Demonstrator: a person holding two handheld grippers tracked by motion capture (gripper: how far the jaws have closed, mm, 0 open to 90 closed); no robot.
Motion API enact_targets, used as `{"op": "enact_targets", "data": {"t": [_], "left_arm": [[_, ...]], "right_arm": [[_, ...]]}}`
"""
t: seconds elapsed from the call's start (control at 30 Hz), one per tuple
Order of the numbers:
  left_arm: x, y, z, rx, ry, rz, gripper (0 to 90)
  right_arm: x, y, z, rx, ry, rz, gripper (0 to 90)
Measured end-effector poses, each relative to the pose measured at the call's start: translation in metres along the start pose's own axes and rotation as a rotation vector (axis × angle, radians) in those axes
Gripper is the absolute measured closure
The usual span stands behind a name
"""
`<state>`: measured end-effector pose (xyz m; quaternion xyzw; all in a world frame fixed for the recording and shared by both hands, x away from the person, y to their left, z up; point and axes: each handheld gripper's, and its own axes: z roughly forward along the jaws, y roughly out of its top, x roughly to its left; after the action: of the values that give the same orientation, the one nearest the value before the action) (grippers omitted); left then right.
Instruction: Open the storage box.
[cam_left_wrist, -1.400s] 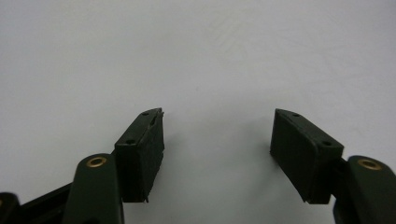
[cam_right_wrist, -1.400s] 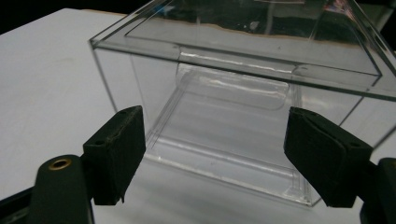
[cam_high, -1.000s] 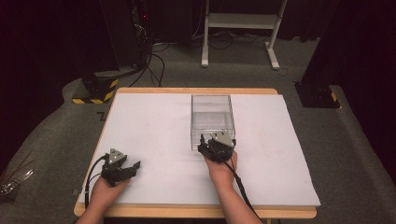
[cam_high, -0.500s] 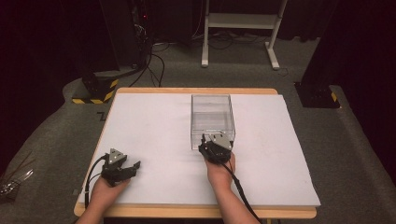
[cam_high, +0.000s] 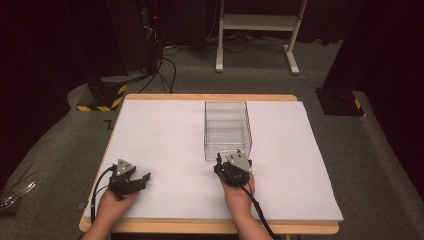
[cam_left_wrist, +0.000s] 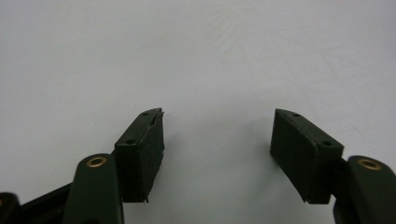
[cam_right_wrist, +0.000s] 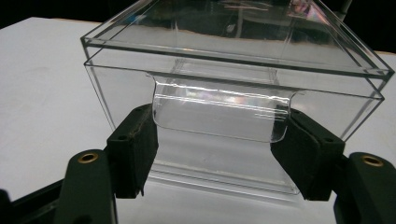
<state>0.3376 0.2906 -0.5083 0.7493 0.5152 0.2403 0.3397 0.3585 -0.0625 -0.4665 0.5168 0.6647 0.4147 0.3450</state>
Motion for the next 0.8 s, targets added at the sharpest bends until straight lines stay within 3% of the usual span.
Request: {"op": "enact_targets", "data": {"t": [0.8], "left_arm": [[0.0, 0.0, 0.0, 0.001, 0.0, 0.0, 35.1]], "right_arm": [[0.006, -0.022, -0.043, -0.02, 0.012, -0.019, 32.4]]}}
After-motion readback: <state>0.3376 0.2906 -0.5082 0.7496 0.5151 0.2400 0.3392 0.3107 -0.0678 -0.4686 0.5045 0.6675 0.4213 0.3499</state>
